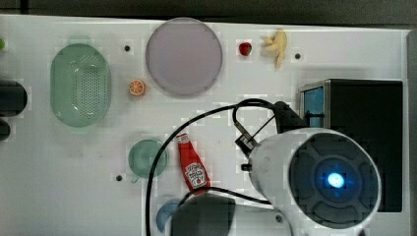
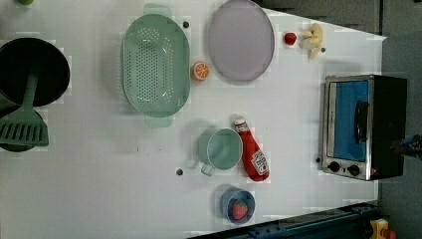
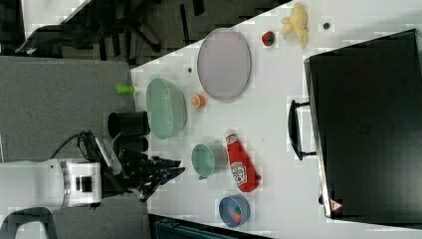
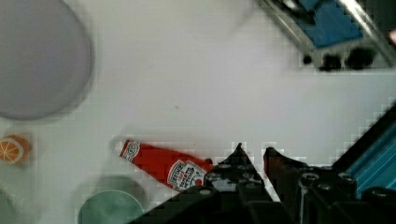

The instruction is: Flap open oven.

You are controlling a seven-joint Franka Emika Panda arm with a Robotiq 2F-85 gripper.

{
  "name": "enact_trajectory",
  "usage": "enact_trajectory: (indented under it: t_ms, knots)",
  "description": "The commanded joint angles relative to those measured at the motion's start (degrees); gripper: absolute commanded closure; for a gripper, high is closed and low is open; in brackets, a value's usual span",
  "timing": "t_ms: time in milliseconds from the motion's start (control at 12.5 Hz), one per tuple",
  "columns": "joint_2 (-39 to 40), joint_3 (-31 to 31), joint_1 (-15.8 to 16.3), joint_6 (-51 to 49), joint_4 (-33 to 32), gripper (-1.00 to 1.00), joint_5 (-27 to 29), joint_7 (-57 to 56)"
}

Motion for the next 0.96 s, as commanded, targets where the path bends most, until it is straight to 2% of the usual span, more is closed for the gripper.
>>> enact_trajectory:
  t_ms: [80, 480, 720, 960]
  knots:
    - [-0.31, -4.95, -1.17, 4.56, -1.21, 0.65, -0.03, -22.51]
    - [6.52, -12.83, -2.10, 13.98, -2.04, 0.65, -0.11, -49.78]
    - [12.44, -16.25, -2.24, 20.92, -2.16, 0.65, -0.11, -56.31]
    - [18.05, -17.98, -2.34, 26.29, -2.85, 0.65, -0.11, -57.35]
